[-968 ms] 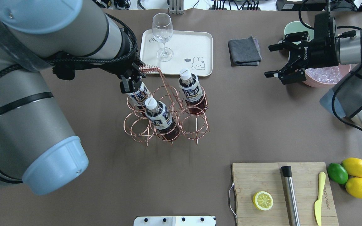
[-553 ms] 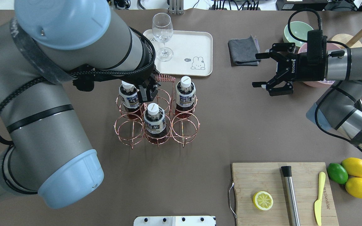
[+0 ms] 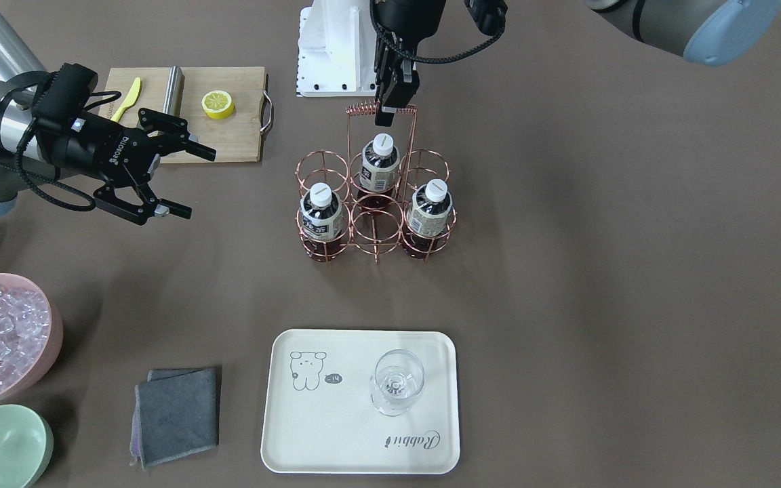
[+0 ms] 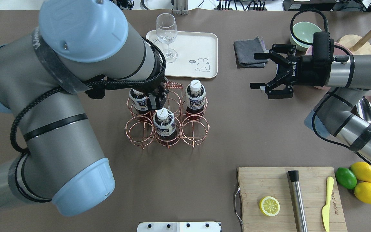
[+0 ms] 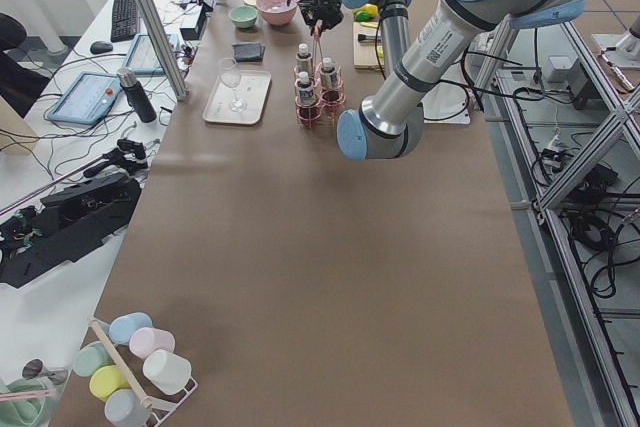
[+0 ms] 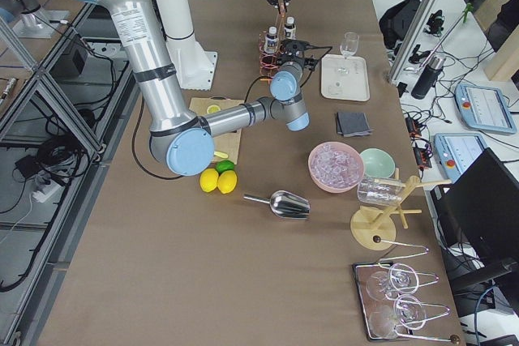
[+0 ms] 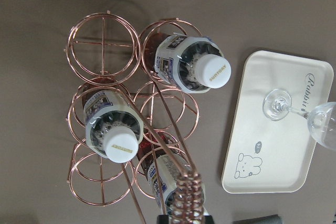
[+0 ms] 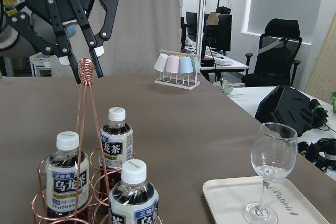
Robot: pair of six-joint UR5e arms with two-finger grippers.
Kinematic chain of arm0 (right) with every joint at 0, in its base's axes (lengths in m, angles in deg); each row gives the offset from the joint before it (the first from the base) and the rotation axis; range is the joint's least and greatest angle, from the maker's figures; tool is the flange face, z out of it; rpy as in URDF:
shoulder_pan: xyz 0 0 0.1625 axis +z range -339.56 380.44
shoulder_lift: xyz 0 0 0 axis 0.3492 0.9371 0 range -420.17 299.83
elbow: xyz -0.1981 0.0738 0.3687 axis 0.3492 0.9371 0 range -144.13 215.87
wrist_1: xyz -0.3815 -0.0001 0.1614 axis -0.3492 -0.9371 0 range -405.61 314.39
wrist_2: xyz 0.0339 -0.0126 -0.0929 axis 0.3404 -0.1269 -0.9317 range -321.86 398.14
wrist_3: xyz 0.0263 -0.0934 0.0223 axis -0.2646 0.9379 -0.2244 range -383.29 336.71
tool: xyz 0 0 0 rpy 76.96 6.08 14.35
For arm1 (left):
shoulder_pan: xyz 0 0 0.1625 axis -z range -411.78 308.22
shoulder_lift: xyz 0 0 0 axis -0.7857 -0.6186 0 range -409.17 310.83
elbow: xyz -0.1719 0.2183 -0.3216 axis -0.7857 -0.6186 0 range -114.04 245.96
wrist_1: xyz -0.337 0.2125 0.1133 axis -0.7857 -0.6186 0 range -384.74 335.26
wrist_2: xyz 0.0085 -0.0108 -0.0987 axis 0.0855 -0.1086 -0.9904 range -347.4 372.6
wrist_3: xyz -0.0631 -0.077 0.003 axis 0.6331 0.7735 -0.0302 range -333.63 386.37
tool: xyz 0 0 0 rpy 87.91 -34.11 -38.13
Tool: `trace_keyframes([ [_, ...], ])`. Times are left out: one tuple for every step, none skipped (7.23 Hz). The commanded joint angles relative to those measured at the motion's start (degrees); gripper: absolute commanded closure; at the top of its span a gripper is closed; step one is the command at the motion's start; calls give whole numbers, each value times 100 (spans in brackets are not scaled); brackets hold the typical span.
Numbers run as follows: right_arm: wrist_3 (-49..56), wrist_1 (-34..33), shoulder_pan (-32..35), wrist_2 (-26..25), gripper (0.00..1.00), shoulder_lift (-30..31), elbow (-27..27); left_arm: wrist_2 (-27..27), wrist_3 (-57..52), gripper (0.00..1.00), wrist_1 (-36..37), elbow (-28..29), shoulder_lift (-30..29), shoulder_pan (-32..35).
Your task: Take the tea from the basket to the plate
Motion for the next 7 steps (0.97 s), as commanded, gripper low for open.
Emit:
trace_keyframes([
  [24, 10, -46, -14, 1, -12, 15, -32, -48, 100, -254, 8, 169, -11],
  [24, 10, -81, -23, 1, -12, 16, -50, -171, 100, -300, -44, 205, 6],
  [24, 10, -99, -23, 1, -12, 16, -137, -215, 100, -292, -54, 214, 41],
  [24, 10, -143, -49, 1, -47, 7, -277, -259, 100, -291, -54, 214, 138],
  [7, 1, -256, -67, 1, -108, 7, -322, -260, 100, -291, -54, 197, 138],
  [-2, -17, -440, -163, 1, -205, 16, -322, -260, 100, -283, -45, 205, 138],
  [-2, -60, -720, -373, 1, -293, 59, -322, -251, 100, -265, -28, 205, 138],
])
